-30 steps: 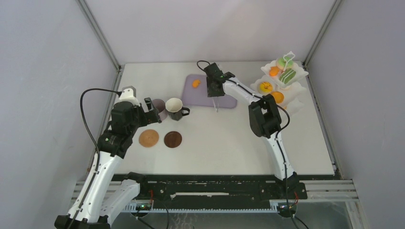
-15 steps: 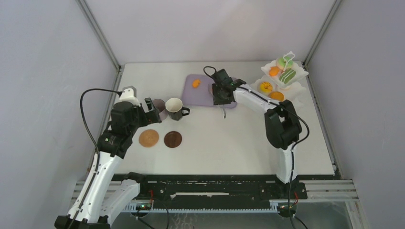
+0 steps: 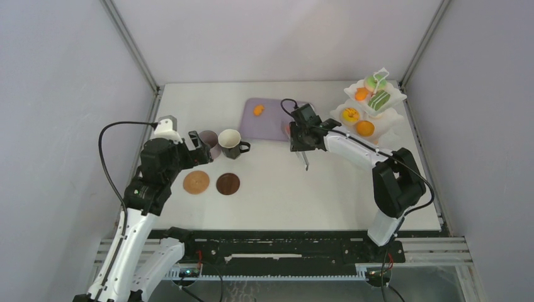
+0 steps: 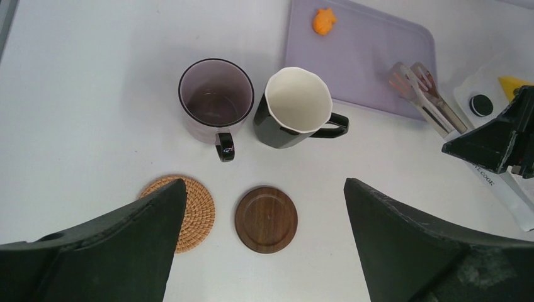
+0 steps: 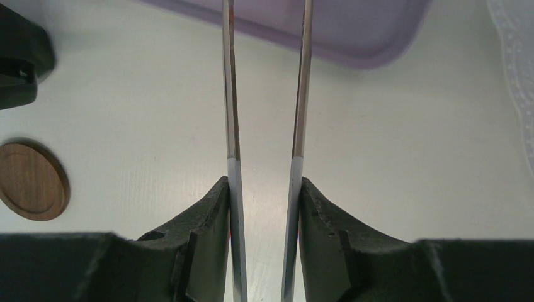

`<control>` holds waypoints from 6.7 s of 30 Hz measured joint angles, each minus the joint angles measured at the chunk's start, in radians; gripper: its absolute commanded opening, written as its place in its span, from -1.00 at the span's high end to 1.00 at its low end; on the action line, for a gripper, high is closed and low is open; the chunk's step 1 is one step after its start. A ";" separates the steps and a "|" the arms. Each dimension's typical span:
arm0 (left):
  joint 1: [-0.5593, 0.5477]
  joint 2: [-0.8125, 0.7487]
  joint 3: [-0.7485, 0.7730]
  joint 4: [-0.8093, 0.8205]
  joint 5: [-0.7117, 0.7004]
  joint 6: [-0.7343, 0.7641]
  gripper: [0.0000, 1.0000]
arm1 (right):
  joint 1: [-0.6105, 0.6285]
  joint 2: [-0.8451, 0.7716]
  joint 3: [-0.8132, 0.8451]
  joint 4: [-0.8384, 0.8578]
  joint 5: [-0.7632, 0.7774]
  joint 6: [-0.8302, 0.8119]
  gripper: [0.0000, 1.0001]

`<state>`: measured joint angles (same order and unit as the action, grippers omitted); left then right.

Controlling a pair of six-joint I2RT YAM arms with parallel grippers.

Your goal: Serve the afternoon tea

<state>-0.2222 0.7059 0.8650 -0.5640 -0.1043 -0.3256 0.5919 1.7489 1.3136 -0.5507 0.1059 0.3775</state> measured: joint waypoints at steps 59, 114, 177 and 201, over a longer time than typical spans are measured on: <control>0.000 -0.020 0.000 -0.014 0.108 -0.085 -0.98 | -0.391 -0.737 -0.632 -0.092 0.090 0.145 -0.04; 0.031 0.117 0.000 -0.142 0.036 -0.191 -0.99 | 0.189 -0.548 -0.708 0.135 0.371 0.204 -1.00; 0.257 0.171 -0.348 0.064 0.067 -0.430 -0.99 | 0.252 -0.125 -0.459 0.284 0.138 0.338 0.65; 0.150 0.410 -0.455 0.491 0.030 -0.629 -0.96 | 0.245 -0.408 -0.486 0.112 0.234 0.279 0.54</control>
<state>-0.0727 1.1164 0.4095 -0.0727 -0.0742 -0.9546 0.8368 1.3407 0.8272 -0.4389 0.3401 0.6567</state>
